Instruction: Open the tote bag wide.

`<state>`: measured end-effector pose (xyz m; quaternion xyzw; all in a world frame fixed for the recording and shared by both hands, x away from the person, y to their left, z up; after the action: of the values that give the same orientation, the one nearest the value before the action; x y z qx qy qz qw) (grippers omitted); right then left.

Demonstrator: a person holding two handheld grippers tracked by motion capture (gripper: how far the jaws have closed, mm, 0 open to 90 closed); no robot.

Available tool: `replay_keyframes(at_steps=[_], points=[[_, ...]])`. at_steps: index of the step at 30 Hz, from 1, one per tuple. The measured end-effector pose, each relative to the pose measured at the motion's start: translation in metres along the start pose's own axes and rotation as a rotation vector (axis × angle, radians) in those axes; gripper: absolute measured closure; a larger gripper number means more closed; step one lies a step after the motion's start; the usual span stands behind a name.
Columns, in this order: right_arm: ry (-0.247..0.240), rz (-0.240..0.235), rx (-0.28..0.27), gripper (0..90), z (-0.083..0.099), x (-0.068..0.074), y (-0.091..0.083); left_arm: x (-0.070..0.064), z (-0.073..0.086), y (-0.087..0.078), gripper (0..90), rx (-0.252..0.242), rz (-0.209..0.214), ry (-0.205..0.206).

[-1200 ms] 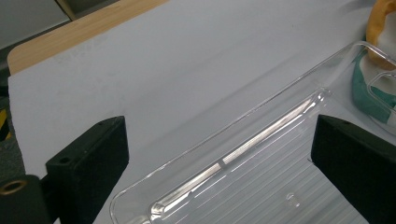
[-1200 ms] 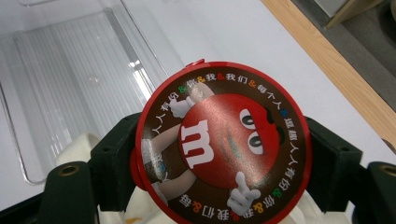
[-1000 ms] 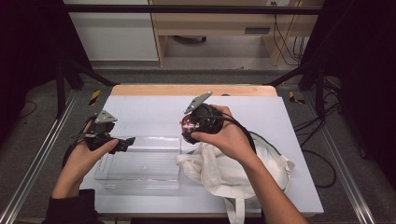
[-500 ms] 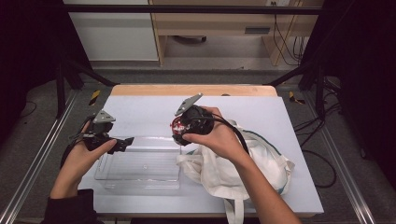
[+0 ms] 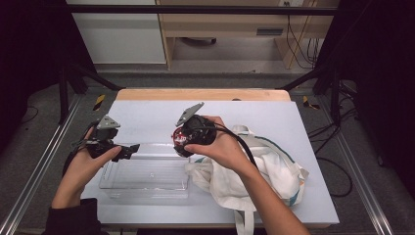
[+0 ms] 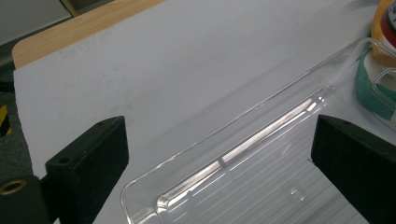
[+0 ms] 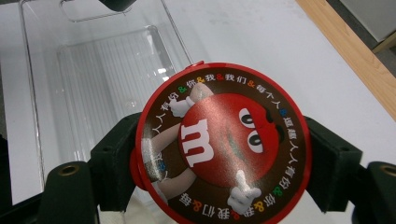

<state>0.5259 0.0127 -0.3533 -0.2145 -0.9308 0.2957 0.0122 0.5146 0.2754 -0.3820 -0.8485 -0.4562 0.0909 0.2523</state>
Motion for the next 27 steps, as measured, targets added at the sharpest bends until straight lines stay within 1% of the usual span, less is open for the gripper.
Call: replay_keyframes(at_steps=[3,7,15,17,19,21,27], points=[[-0.004,-0.002,-0.003,24.5,0.000,0.001,0.001,0.002,0.001,0.000,4.3,0.004,-0.003,0.000],[0.004,-0.008,-0.008,24.5,0.001,0.003,0.005,0.003,0.002,-0.001,4.3,0.012,-0.013,-0.004],[-0.002,-0.015,0.004,24.5,0.001,0.007,0.016,0.004,0.002,-0.002,4.3,0.006,-0.014,-0.009],[-0.002,-0.019,0.005,24.5,0.001,0.008,0.018,0.005,0.002,-0.003,4.2,0.012,-0.015,-0.003],[-0.003,-0.023,0.004,24.5,0.001,0.009,0.020,0.005,0.002,-0.003,4.2,0.006,-0.018,-0.012],[-0.008,-0.029,0.005,24.5,0.002,0.010,0.022,0.005,0.002,-0.003,4.2,0.011,-0.016,-0.005],[-0.025,-0.041,0.033,24.5,0.005,0.013,0.031,0.005,0.002,-0.004,4.2,0.010,-0.014,-0.005]])
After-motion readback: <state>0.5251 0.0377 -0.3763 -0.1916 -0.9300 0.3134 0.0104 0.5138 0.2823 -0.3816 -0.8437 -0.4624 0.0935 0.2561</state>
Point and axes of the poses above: each handheld gripper's, and its own axes: y roughly forward along the jaws, z roughly out of its underside, x roughly to its left, the point moved 3 cm from there along y, roughly forward along the jaws, and after that the axes turned 13 degrees about -x, right-handed, at the moved point
